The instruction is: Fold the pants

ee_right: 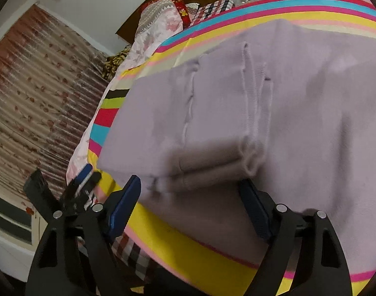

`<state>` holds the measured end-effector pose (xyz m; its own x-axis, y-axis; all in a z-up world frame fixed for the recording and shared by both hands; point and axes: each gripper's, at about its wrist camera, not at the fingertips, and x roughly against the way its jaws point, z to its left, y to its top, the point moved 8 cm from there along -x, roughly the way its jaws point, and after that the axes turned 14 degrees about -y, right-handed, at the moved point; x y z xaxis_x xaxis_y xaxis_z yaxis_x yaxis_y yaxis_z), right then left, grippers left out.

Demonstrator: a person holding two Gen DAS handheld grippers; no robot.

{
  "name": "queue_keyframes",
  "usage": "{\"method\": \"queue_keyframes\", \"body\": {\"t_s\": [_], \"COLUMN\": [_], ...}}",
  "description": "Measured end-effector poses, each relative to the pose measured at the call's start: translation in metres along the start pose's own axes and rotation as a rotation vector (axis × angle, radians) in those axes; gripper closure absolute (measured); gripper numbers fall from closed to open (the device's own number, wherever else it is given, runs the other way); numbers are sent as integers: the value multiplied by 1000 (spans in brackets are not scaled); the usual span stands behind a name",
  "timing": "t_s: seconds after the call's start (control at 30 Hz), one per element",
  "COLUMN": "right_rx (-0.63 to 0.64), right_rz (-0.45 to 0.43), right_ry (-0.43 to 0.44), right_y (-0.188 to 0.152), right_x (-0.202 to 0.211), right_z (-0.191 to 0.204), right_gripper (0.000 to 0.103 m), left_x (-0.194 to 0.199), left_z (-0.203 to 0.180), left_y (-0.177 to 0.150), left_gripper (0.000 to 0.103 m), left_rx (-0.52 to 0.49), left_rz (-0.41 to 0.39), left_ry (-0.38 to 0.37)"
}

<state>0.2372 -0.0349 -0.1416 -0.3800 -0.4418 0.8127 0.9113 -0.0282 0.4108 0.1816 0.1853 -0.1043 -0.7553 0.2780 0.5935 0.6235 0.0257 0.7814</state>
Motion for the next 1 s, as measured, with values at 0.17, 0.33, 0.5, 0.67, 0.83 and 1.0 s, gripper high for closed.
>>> {"method": "queue_keyframes", "body": {"t_s": [0.17, 0.33, 0.5, 0.67, 0.83, 1.0], "right_rx": [-102, -144, -91, -21, -72, -17], "right_rz": [-7, -38, -94, -175, -108, -139], "right_ry": [39, -7, -44, -43, -65, -93], "right_y": [15, 17, 15, 18, 5, 10], "right_x": [-6, -9, 2, 32, -2, 5], "right_z": [-5, -18, -14, 1, -28, -21], "right_gripper": [28, 68, 87, 88, 87, 87], "left_x": [-4, -5, -7, 3, 3, -2], "left_z": [-6, -3, 2, 7, 11, 11], "left_y": [-2, -1, -6, 1, 1, -4], "left_gripper": [7, 7, 7, 7, 7, 6], "left_rx": [-55, -59, -45, -55, -48, -96], "left_rz": [1, 0, 12, -14, -6, 46], "left_ry": [1, 2, 12, 47, 49, 101]}}
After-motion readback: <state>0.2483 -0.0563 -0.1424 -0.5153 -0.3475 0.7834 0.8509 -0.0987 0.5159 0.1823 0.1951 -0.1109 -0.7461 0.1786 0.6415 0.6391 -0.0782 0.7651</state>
